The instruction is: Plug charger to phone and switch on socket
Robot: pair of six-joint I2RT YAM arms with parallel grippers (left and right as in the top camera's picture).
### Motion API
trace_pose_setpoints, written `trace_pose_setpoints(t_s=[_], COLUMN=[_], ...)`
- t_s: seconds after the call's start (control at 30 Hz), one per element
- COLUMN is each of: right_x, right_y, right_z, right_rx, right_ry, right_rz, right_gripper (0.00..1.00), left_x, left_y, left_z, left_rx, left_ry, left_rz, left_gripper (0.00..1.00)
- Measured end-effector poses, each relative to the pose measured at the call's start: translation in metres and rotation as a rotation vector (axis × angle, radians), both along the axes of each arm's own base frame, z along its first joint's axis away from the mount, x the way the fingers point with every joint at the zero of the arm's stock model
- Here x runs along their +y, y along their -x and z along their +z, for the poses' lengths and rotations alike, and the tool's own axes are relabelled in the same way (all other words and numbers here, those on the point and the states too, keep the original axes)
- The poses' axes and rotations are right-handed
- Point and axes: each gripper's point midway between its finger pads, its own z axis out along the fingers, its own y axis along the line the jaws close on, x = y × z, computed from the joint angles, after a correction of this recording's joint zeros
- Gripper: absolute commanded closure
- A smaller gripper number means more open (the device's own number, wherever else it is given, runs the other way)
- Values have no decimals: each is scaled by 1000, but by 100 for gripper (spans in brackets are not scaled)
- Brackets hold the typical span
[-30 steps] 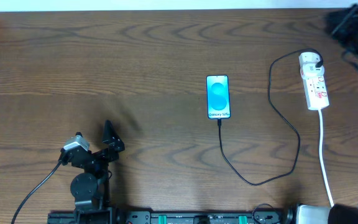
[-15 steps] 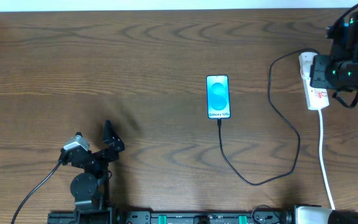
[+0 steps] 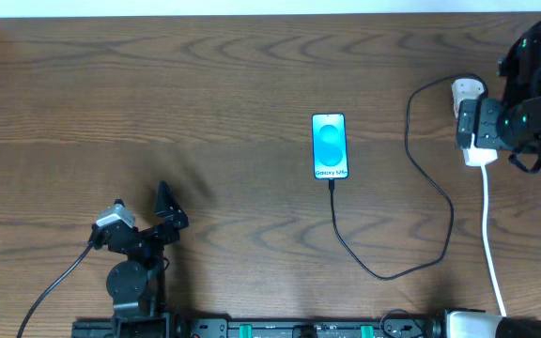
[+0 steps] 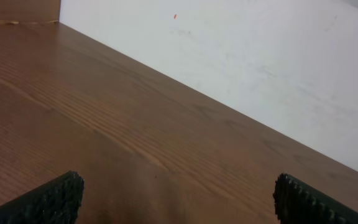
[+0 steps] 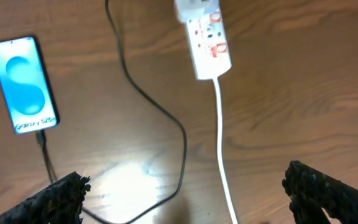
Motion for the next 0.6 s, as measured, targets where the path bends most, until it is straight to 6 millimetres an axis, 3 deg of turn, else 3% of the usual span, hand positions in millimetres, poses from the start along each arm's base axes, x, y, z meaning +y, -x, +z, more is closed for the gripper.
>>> trace_pose_setpoints(t_s=[0.6], right_x=[4], right_y=[-1], right_z=[0], right_rx=[-4], right_ry=[-22], right_rz=[9], right_gripper=[1], left_x=[0], left_y=[0], left_z=[0], left_rx=[0], left_ry=[0], left_rz=[0], left_gripper=[2])
